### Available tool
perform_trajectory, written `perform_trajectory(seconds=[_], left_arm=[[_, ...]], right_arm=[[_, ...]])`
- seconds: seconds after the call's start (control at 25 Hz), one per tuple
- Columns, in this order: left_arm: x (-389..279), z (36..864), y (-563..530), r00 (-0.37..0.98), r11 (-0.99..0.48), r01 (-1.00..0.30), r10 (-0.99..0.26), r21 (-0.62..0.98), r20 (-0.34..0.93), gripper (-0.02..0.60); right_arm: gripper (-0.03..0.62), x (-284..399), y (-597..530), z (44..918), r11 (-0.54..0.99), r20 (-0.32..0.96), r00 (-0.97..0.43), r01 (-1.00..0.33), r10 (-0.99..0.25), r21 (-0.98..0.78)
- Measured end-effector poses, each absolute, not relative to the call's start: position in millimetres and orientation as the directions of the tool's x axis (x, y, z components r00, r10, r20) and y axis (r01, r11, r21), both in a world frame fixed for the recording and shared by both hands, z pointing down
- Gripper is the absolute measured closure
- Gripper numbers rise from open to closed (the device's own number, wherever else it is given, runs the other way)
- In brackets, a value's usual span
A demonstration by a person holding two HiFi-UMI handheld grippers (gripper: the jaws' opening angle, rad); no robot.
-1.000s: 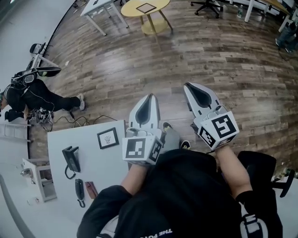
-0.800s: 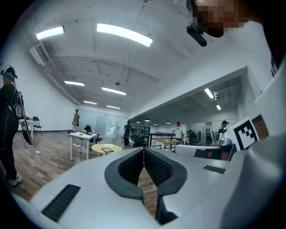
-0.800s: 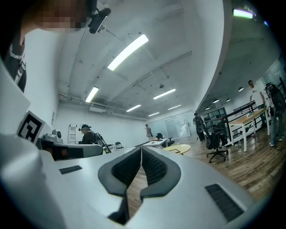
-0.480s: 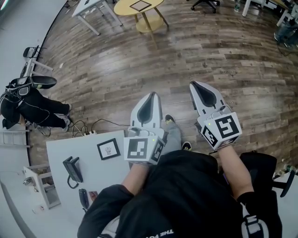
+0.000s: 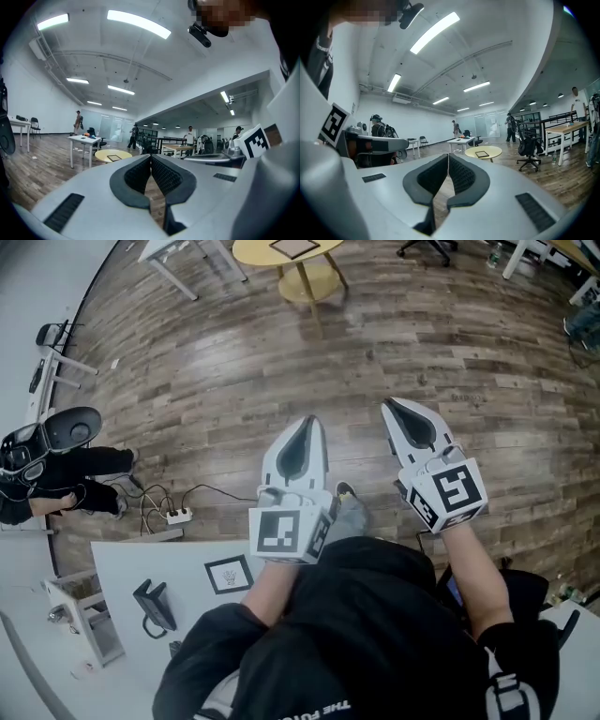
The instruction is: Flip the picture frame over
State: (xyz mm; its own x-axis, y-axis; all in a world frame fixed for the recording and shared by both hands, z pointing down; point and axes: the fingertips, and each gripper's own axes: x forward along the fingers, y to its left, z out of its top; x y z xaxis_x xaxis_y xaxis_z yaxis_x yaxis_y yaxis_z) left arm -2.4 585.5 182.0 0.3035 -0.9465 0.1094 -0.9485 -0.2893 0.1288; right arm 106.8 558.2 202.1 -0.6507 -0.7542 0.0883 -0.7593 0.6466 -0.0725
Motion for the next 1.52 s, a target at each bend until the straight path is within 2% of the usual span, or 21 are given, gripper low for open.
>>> perform_trajectory(seconds=[0.36, 0.76, 1.08, 1.52], left_arm=[[-47, 186, 514, 0.312, -0.297, -0.943, -0.946, 0.153, 0.092, 0.557], [-62, 196, 460, 0.302, -0.277, -0.942, -0.946, 0.187, 0.119, 0.557], [-58, 198, 400, 0.301, -0.282, -0.946, -0.948, 0.162, 0.103, 0.557], [-11, 184, 289, 0.292, -0.284, -0.954, -0.953, 0.095, 0.084, 0.558]], right_arm=[[0.574, 65, 478, 204, 0.637, 0.123, -0.638, -0.769, -0.76, -0.051], [0.574, 61, 419, 206, 0.618, 0.153, -0.617, -0.785, -0.772, -0.049], [0.574, 60, 358, 213, 0.643, 0.147, -0.643, -0.764, -0.751, -0.055], [0.574, 96, 240, 216, 0.669, 0.097, -0.675, -0.738, -0.732, -0.089]])
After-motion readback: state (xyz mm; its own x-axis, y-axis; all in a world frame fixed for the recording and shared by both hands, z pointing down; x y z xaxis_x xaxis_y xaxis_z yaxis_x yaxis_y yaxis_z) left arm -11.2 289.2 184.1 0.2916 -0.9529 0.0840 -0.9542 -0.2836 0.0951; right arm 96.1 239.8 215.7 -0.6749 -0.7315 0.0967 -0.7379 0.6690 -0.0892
